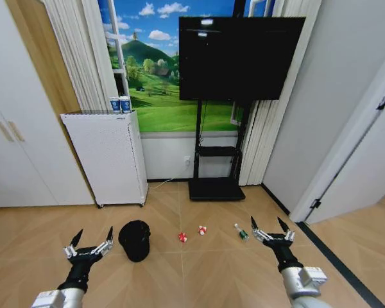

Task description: Pick up the trash bin and place the garbage on the floor into it.

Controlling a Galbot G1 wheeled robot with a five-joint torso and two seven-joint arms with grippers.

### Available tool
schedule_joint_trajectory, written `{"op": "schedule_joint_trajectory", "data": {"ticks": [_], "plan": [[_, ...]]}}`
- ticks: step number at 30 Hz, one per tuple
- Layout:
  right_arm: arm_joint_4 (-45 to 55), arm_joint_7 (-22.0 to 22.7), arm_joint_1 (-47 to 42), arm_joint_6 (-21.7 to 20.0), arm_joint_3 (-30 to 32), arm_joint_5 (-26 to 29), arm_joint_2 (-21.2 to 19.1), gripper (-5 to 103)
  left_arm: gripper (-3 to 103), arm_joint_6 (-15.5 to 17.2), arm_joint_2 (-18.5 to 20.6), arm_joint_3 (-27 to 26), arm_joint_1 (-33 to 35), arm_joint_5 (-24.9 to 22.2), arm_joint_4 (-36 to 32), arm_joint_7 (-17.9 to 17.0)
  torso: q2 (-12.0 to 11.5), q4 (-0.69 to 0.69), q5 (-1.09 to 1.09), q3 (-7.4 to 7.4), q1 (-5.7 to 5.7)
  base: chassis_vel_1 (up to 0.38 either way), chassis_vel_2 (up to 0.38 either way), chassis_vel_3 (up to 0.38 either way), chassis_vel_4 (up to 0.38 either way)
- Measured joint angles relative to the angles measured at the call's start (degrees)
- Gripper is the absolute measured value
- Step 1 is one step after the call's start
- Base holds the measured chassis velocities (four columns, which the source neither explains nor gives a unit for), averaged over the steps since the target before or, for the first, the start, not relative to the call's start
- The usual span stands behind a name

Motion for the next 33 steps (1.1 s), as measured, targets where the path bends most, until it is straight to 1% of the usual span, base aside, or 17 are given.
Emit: {"op": "schedule_joint_trajectory", "data": {"ticks": [3,4,6,8,10,11,12,13,15,17,18,22,23,24,26,27,33], "plan": [[-0.01,0.0,-0.01,0.0,-0.01,0.01,-0.01,100,100,0.0,0.0,-0.01,0.0,-0.01,0.01,0.01,-0.01,-0.01,0.03,0.0,0.0,-0.342,0.342,0.351,-0.352],[-0.02,0.01,0.0,0.01,-0.01,0.01,-0.03,100,100,0.0,0.0,-0.02,0.0,-0.03,0.02,0.0,-0.01,0.02,0.04,0.0,0.0,-0.33,0.335,0.351,-0.348],[-0.02,0.02,-0.04,0.04,-0.02,0.01,-0.03,100,100,-0.01,0.03,-0.04,-0.02,-0.04,0.1,0.02,0.0,-0.03,-0.04,-0.02,-0.01,-0.363,0.335,0.344,-0.342],[-0.12,0.03,-0.02,0.17,-0.03,0.02,0.01,100,100,-0.05,0.05,-0.09,-0.04,-0.14,0.13,0.05,-0.02,0.0,0.05,-0.01,-0.02,-0.345,0.346,0.349,-0.36],[-0.14,0.03,0.02,0.21,-0.03,0.02,0.03,100,100,-0.05,0.06,-0.11,-0.06,-0.18,0.13,0.05,-0.02,0.02,0.05,-0.01,-0.01,-0.347,0.355,0.355,-0.343],[-0.23,0.07,0.02,0.38,-0.01,0.02,0.07,100,100,-0.06,0.07,-0.13,-0.14,-0.28,0.16,0.08,-0.02,-0.02,-0.06,-0.01,-0.01,-0.395,0.346,0.363,-0.373],[-0.23,0.07,0.02,0.38,-0.01,0.02,0.07,100,100,-0.06,0.07,-0.13,-0.14,-0.28,0.16,0.08,-0.02,-0.02,-0.06,-0.01,-0.01,-0.395,0.346,0.363,-0.373],[-0.48,0.07,0.14,0.7,-0.02,0.0,0.08,100,100,-0.06,0.07,-0.18,-0.17,-0.37,0.18,0.07,-0.02,0.01,0.08,-0.01,-0.01,-0.345,0.34,0.363,-0.376],[-1.43,0.92,0.57,2.44,-0.01,-0.36,-0.03,100,100,-0.07,0.22,-0.29,-0.26,-0.69,0.23,0.05,-0.04,0.01,-0.02,-0.01,-0.01,-0.35,0.34,0.342,-0.359],[-1.88,1.1,0.65,3.6,0.14,0.01,-0.16,100,100,-0.06,0.29,-0.34,-0.3,-0.84,0.23,0.05,-0.03,-0.02,-0.03,-0.02,-0.02,-0.364,0.347,0.338,-0.356],[-2.28,0.97,0.75,4.72,0.41,0.56,-0.32,100,100,-0.06,0.35,-0.46,-0.33,-1.02,0.23,0.04,-0.04,0.0,0.06,-0.01,-0.01,-0.373,0.338,0.357,-0.37],[-2.66,0.84,1.05,5.65,0.84,0.7,-0.61,100,100,0.24,0.36,-0.62,-0.34,-1.08,0.23,-0.02,-0.06,0.01,0.02,-0.01,0.0,-0.297,0.301,0.341,-0.268],[-2.87,0.83,1.18,6.02,0.87,0.71,-0.7,100,100,0.3,0.32,-0.64,-0.35,-1.25,0.31,-0.07,-0.27,-0.03,-0.02,-0.11,-0.04,-0.226,0.258,0.27,-0.226],[-3.01,0.78,1.28,6.34,0.7,0.44,-0.69,100,100,0.16,0.24,-0.65,-0.35,-1.38,0.39,-0.11,-0.6,0.01,0.05,-0.31,-0.18,-0.226,0.164,0.161,-0.167],[-3.07,0.72,1.26,6.42,0.57,0.26,-0.62,100,100,0.02,0.2,-0.65,-0.35,-1.4,0.43,-0.11,-0.78,0.0,0.05,-0.41,-0.27,-0.177,0.164,0.161,-0.086],[-3.09,0.44,1.11,6.54,0.33,0.01,-0.48,100,100,-0.19,0.14,-0.71,-0.34,-1.4,0.51,-0.12,-1.27,-0.02,-0.01,-0.7,-0.49,-0.07,0.063,0.07,-0.019],[-3.1,-0.2,0.77,6.88,0.07,-0.32,-0.28,100,100,-0.84,0.05,-0.87,-0.21,-1.4,0.78,-0.12,-2.58,-0.03,0.0,-1.5,-1.17,0.018,-0.004,-0.052,0.002]]}}
